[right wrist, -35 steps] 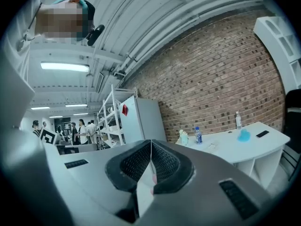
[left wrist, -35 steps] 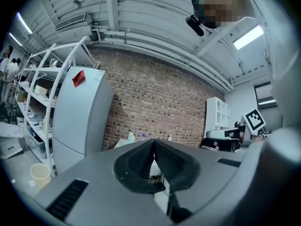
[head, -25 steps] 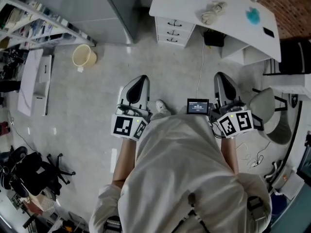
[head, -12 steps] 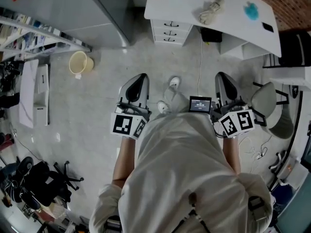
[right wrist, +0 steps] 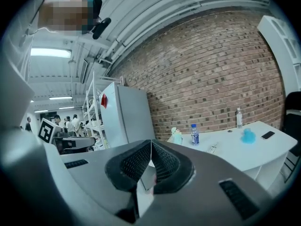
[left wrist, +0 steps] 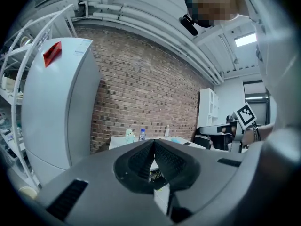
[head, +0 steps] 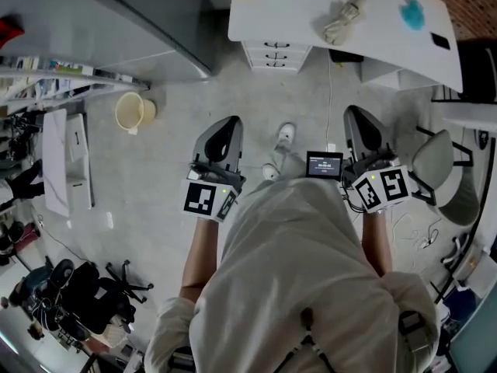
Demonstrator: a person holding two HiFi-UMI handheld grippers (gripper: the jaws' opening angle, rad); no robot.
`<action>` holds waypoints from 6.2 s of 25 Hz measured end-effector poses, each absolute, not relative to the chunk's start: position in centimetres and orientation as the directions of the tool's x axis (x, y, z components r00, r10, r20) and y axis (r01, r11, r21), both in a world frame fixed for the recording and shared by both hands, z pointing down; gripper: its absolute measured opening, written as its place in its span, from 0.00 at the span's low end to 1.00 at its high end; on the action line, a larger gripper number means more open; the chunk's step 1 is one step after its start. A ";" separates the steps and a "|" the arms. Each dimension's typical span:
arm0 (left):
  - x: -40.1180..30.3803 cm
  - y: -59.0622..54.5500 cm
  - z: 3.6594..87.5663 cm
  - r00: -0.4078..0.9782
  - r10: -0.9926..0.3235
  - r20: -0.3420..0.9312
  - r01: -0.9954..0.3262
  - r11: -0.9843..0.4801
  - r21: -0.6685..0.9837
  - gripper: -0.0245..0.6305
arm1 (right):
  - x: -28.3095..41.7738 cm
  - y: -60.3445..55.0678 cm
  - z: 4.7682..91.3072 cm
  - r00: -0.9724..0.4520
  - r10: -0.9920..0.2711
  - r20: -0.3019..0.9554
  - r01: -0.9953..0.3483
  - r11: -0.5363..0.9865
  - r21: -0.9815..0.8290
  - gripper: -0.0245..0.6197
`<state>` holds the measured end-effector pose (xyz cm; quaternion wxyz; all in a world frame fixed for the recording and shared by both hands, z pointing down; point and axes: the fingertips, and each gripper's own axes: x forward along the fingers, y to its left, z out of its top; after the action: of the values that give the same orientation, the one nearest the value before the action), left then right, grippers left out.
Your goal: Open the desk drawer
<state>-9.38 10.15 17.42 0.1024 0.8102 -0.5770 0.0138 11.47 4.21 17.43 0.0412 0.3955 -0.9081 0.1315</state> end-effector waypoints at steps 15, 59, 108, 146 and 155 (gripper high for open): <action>-8.9 -3.1 21.4 0.440 -0.873 0.210 -0.897 -0.436 0.065 0.05 | 8.8 -8.2 22.0 -0.731 -0.640 0.239 -0.680 0.714 -0.167 0.08; -9.3 -18.0 66.2 0.442 -0.751 0.490 -0.763 -0.602 -0.233 0.05 | -1.7 -20.1 67.5 -0.588 -0.547 0.596 -0.647 0.760 0.059 0.08; -7.2 -25.9 74.0 0.265 -0.714 0.647 -0.070 -0.684 -0.726 0.07 | -6.0 -26.3 74.4 -0.351 -0.719 0.600 0.130 0.597 0.792 0.10; -6.9 -17.9 74.6 0.267 -0.650 0.712 -0.143 -0.757 -0.637 0.07 | -5.4 -18.3 74.8 -0.363 -0.679 0.638 0.094 0.654 0.750 0.10; -7.2 -18.2 74.0 0.277 -0.681 0.678 -0.178 -0.730 -0.660 0.10 | -5.4 -18.3 74.4 -0.369 -0.678 0.635 0.051 0.668 0.743 0.10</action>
<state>-7.19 -18.18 73.96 -0.2364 0.7632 -0.2815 0.5315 -5.45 -18.35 74.38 0.5214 0.2091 -0.7497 -0.3500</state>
